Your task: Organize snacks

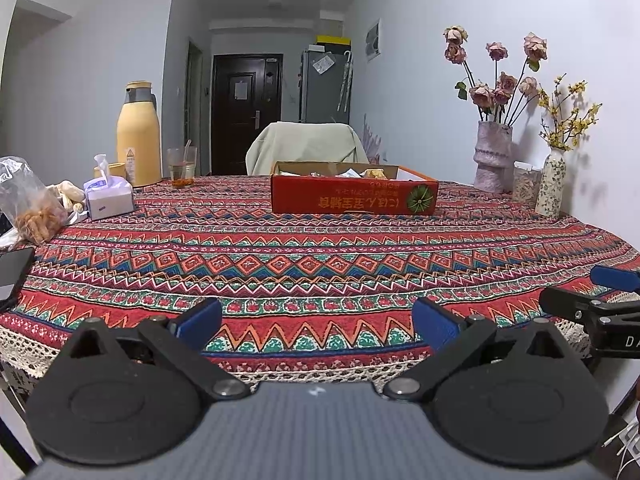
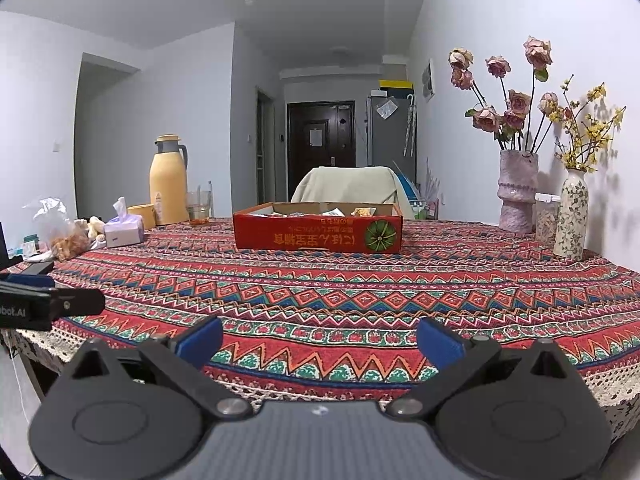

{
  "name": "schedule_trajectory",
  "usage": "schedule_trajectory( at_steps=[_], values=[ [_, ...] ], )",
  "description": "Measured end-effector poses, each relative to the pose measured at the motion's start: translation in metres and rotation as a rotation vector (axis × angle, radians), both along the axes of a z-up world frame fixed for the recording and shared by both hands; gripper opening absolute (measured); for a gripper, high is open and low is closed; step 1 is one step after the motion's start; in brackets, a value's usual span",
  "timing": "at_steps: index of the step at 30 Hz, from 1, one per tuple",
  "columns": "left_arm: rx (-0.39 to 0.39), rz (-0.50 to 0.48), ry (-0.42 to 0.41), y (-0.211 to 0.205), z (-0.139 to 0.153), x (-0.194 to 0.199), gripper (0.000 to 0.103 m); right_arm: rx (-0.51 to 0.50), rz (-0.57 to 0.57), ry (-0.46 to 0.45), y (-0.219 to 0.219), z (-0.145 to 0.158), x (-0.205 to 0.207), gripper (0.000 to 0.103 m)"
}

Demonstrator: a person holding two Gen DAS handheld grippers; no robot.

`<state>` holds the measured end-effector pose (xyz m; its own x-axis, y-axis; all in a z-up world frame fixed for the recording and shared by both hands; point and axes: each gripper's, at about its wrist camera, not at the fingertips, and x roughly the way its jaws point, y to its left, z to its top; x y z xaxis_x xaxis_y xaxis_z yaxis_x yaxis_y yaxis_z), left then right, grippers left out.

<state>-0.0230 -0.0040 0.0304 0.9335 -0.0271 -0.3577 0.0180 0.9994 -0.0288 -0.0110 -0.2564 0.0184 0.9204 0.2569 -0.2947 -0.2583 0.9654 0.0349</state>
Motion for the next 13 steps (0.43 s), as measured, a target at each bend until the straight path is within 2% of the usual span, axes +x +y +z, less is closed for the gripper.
schedule_trajectory(
  at_steps=[13],
  values=[
    [-0.004, -0.002, 0.033, 0.0002, -0.0034, 0.0101, 0.103, 0.0, 0.006, 0.021, 0.0025, -0.0032, 0.0107, 0.103]
  ],
)
